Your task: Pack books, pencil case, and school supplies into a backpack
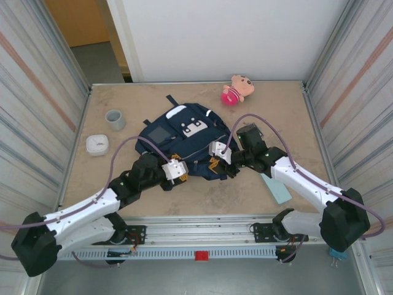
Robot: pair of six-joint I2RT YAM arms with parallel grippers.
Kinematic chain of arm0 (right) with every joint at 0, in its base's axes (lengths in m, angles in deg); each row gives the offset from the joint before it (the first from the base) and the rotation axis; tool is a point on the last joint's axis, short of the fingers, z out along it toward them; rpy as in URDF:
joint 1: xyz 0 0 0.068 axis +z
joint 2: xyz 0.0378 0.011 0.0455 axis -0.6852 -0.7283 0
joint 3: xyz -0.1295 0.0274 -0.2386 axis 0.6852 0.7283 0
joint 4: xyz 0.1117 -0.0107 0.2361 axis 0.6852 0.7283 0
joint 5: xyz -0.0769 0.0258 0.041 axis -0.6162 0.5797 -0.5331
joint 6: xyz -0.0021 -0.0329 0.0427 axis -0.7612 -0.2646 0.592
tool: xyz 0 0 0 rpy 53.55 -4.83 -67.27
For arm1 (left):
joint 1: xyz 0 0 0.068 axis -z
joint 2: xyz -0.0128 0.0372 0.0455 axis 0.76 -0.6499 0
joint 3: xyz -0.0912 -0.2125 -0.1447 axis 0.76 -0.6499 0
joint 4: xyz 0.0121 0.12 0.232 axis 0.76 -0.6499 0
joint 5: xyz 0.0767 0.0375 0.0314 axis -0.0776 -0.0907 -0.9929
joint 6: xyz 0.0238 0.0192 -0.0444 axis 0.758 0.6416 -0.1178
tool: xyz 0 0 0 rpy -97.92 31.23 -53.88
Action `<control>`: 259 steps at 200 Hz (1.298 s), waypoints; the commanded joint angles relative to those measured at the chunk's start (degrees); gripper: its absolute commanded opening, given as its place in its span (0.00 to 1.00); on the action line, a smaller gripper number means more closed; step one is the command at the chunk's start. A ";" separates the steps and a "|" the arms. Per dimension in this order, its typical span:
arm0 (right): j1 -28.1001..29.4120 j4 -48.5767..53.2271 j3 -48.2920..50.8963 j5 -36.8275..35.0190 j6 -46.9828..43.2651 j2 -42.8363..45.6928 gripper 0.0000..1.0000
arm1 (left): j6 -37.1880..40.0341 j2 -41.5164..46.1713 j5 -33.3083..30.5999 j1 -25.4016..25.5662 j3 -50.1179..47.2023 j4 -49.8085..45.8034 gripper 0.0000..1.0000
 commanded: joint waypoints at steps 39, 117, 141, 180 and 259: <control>-0.07 -5.23 0.10 1.56 3.67 4.43 0.03 | 0.53 -3.68 3.97 -1.19 -0.87 7.34 0.16; 10.77 0.27 0.65 -19.17 16.25 11.30 0.60 | -0.76 -3.27 6.33 -1.02 -7.11 19.49 0.04; 19.18 -1.80 3.09 -27.61 13.75 13.87 0.67 | -1.62 -3.03 7.65 -1.06 -7.80 20.30 0.03; 23.05 -12.96 9.48 -34.27 3.75 13.33 0.67 | -2.22 -1.33 8.75 -0.98 -8.28 20.24 0.02; 24.36 -34.30 15.44 -34.84 -8.01 6.70 0.66 | -3.78 0.59 8.64 -0.99 -9.18 20.39 0.00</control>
